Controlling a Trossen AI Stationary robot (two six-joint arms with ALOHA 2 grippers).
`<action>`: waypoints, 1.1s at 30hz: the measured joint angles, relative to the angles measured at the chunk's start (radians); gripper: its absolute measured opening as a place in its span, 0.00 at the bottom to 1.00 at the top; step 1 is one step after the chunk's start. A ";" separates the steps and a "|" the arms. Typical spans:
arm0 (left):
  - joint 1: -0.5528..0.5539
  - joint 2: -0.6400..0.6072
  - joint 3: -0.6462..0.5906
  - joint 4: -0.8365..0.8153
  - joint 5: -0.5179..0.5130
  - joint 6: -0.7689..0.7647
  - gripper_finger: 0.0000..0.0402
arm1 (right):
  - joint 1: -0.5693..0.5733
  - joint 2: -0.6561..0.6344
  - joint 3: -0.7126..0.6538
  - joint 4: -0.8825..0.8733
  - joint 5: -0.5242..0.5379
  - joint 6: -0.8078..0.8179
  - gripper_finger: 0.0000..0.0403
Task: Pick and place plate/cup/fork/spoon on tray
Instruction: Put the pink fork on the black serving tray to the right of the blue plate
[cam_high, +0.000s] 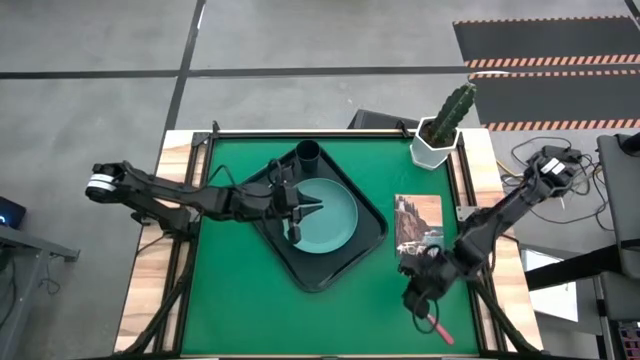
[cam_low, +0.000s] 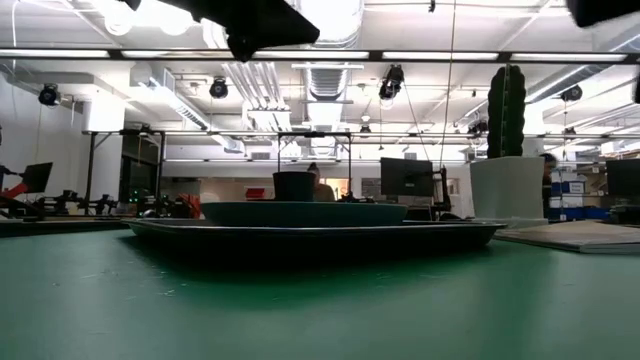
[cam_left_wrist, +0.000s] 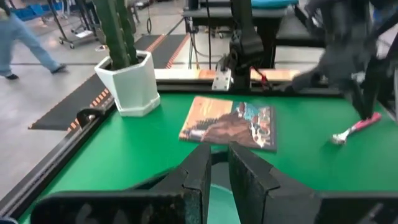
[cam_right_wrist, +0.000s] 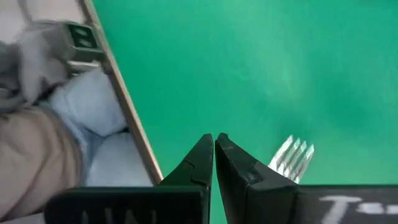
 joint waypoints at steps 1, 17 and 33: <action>0.000 -0.002 0.003 0.004 0.000 0.000 0.09 | 0.019 0.012 -0.001 -0.001 0.004 0.032 0.02; 0.006 -0.015 -0.005 0.149 0.000 0.046 0.09 | 0.155 0.153 -0.002 -0.031 -0.092 0.451 0.04; 0.005 -0.024 -0.009 0.142 0.000 0.045 0.09 | 0.175 0.219 0.000 -0.057 -0.149 0.462 0.43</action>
